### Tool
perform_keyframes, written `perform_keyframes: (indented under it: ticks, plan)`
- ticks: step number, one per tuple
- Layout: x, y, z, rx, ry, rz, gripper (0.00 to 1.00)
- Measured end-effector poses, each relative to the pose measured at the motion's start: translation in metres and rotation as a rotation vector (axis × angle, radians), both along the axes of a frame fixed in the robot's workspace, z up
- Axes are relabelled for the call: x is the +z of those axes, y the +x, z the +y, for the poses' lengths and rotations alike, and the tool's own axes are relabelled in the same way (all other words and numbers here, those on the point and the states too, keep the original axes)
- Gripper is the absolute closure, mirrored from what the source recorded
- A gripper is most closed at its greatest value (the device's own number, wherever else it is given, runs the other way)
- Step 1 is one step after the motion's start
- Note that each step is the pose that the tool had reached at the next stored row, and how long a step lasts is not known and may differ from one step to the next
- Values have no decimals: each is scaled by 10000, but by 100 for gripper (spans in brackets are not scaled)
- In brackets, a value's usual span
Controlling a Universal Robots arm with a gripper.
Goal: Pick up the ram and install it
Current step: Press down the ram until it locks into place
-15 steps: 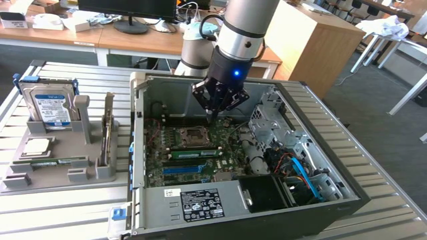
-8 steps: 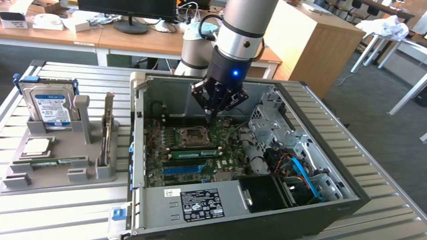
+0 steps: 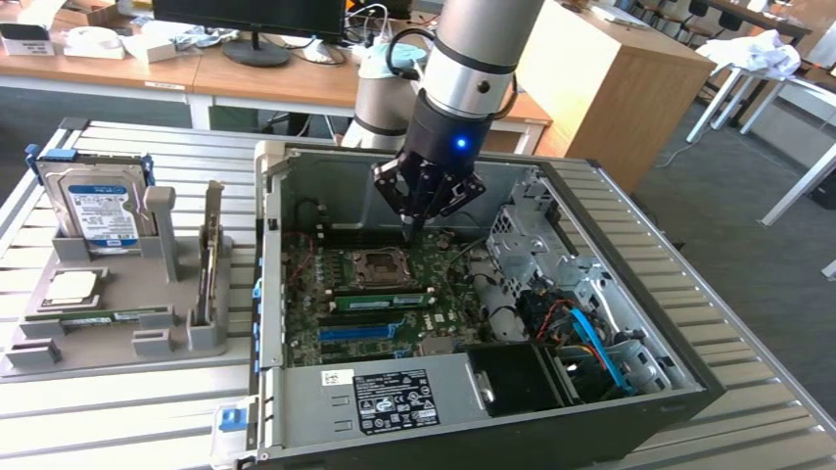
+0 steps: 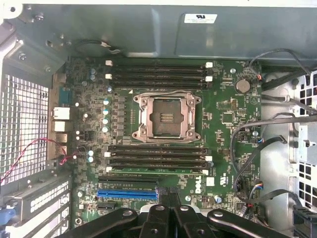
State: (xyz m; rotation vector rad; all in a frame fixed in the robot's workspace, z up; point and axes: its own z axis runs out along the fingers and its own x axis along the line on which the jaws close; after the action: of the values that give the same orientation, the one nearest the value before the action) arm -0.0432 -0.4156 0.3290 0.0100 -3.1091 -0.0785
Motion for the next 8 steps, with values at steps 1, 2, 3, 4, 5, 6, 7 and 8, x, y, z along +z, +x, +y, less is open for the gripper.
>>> perform_keyframes:
  ticks: [1, 2, 3, 4, 5, 6, 7, 8]
  plan:
    - [0, 0, 0, 9, 0, 1, 90]
    - [0, 0, 0, 23, 0, 0, 90]
    - [0, 0, 0, 44, 0, 0, 90]
    - [0, 0, 0, 78, 0, 0, 90]
    - [0, 0, 0, 115, 0, 0, 90]
    - [0, 0, 0, 153, 0, 0, 90]
    - [1, 0, 0, 177, -1, 0, 90]
    - [1, 0, 1, 184, 1, -1, 90]
